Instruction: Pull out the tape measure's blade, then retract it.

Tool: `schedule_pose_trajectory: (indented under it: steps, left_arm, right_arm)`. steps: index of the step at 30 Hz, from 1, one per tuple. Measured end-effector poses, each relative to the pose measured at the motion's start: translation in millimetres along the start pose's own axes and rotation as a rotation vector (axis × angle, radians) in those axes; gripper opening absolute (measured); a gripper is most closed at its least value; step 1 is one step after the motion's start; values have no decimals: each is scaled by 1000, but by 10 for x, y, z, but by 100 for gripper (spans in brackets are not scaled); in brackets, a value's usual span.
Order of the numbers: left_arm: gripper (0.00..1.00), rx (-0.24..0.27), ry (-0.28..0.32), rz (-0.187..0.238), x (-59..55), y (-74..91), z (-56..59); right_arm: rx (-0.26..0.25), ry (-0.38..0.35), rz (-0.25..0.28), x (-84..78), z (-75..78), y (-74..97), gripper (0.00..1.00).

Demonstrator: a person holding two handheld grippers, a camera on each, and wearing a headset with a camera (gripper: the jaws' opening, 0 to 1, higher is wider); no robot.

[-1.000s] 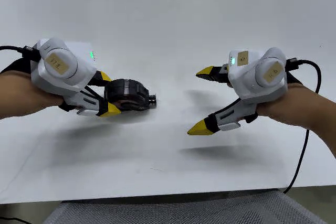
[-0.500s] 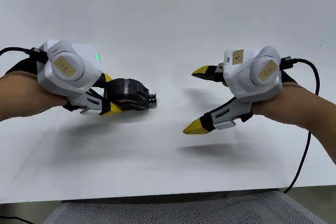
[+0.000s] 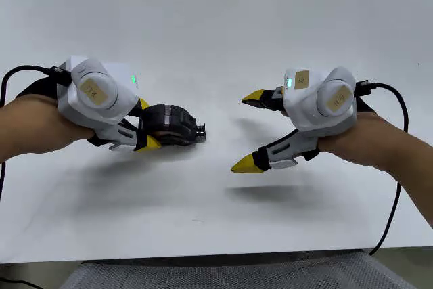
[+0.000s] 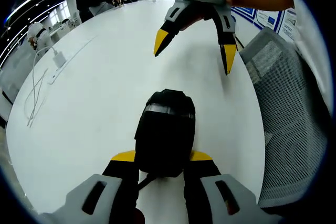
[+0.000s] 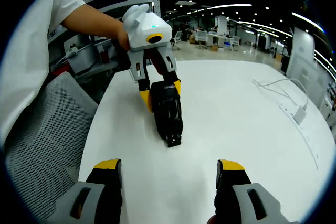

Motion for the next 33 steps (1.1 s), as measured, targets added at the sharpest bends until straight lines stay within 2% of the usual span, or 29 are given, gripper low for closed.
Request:
schedule_pose_trajectory:
  steps: [5,10,14,18,33]
  left_arm:
    - [28,-6,-3,-6,-1,-2,-6]
    - [28,15,4,-14,-13,-5,-6]
    - [28,36,17,2,-32,-13,-3]
    - [28,34,15,4,-35,-18,-9]
    - [28,18,4,-3,-30,-28,-9]
  right_arm:
    - [7,13,17,41,16,-114,65]
    - [30,23,24,62,24,-250,60]
    - [45,34,19,89,5,-339,56]
    - [52,37,25,127,12,-406,52]
    - [59,54,43,191,77,-525,38]
Point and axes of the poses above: the centre of the closed fingertips' face, and the gripper's own axes: y roughly backward along the fingers, z roughly to its right, x roughly out of its top, the point moved 4 cm from there along y, roughly backward along the fingers, and after that the axes turned 14 degrees about -y, right-handed, at the moved point
